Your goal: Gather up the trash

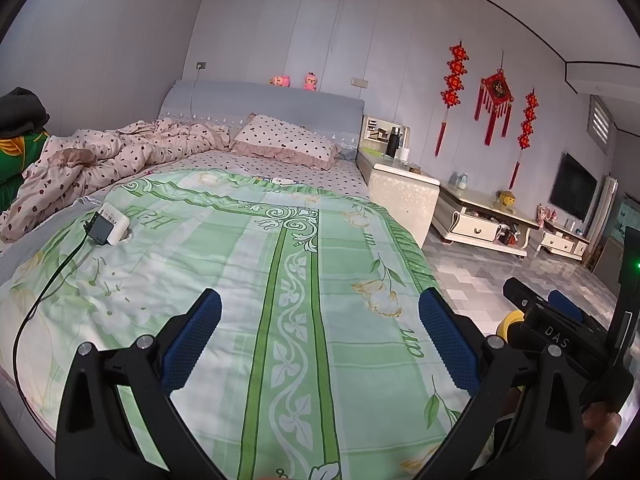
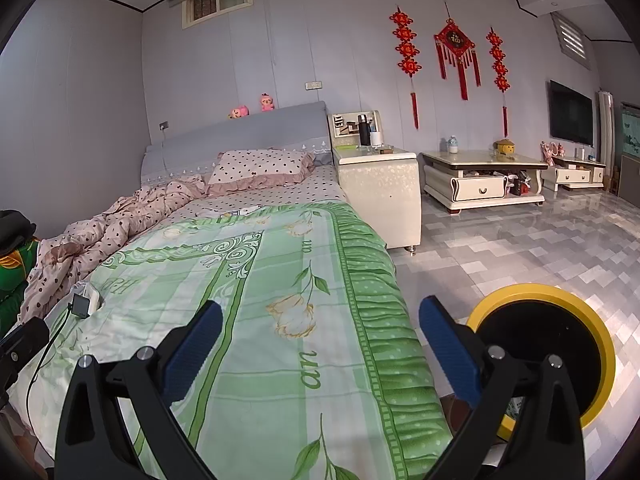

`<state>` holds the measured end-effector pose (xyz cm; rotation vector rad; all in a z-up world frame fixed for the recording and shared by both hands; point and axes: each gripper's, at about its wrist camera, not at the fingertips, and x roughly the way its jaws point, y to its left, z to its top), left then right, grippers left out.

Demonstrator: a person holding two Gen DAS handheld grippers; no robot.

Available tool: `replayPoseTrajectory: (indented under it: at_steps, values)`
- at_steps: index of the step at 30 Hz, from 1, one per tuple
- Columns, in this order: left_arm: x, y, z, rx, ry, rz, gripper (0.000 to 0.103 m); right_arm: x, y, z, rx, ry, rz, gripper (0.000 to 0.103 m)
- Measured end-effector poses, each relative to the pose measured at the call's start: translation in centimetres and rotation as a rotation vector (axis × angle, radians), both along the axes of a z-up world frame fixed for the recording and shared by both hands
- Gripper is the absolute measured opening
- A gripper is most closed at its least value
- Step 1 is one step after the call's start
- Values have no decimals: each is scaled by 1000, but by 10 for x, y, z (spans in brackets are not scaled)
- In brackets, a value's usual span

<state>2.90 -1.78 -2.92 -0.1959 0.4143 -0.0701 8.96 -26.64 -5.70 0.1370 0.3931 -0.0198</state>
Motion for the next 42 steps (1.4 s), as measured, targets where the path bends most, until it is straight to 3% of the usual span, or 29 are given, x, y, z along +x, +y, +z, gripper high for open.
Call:
replayPoseTrajectory:
  at_steps: [42]
  values:
    - [1, 0, 0, -2, 4, -3, 95, 0, -5, -2, 13, 19, 5, 95]
